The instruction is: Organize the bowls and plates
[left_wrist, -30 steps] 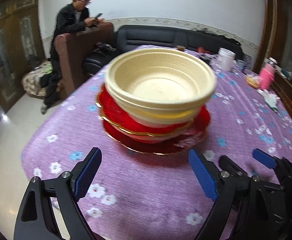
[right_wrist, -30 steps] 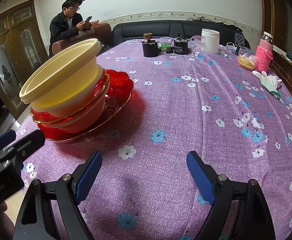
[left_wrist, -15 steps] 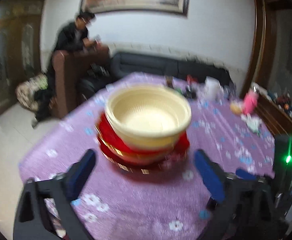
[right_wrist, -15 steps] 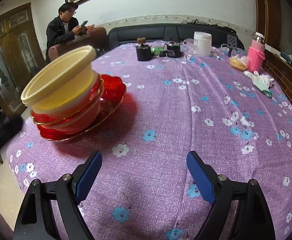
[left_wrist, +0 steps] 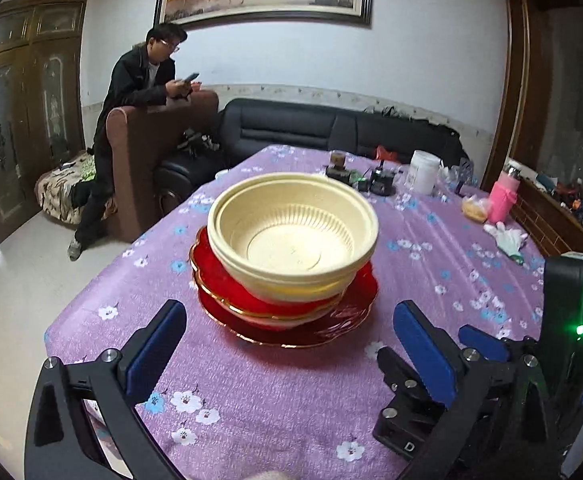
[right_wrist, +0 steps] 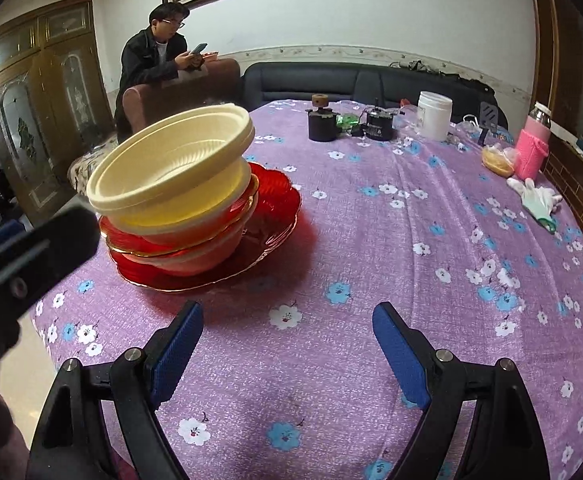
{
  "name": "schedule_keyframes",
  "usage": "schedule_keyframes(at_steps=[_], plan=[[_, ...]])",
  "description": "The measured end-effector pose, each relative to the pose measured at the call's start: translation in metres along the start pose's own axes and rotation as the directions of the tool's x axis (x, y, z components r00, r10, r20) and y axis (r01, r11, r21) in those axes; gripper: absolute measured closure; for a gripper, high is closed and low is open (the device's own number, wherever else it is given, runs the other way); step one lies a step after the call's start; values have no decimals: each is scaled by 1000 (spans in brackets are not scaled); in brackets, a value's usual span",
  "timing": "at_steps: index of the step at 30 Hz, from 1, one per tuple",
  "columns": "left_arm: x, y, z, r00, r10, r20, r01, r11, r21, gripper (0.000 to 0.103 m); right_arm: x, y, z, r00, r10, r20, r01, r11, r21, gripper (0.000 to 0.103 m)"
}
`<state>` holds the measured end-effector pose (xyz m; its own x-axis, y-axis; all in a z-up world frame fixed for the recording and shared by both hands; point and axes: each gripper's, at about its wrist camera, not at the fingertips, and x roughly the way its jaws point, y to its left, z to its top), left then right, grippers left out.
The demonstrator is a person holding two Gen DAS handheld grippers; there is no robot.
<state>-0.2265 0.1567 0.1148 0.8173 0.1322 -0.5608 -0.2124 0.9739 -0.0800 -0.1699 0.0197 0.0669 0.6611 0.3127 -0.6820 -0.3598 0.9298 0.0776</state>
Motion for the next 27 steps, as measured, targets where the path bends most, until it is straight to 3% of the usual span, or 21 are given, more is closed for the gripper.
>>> schedule_keyframes(at_steps=[5,10,20,27], plan=[[5,3,0,999,-6,-32,6,1000,-9,0,5,2,0,1000,-2,-14,2,1000,-4,13],[16,3,-4,993,-60,-101,59,998,-20,0,6,4,0,1000,-4,-19,4,1000,-15,13],[31,2,-10,977,-105,-186,99,994,-44,0,10,-13,-2,999,-25,-48,28,998,58,13],[28,2,-10,979,-92,-180,86,995,-40,0,2,-5,6,997,-73,-8,73,997,-2,13]])
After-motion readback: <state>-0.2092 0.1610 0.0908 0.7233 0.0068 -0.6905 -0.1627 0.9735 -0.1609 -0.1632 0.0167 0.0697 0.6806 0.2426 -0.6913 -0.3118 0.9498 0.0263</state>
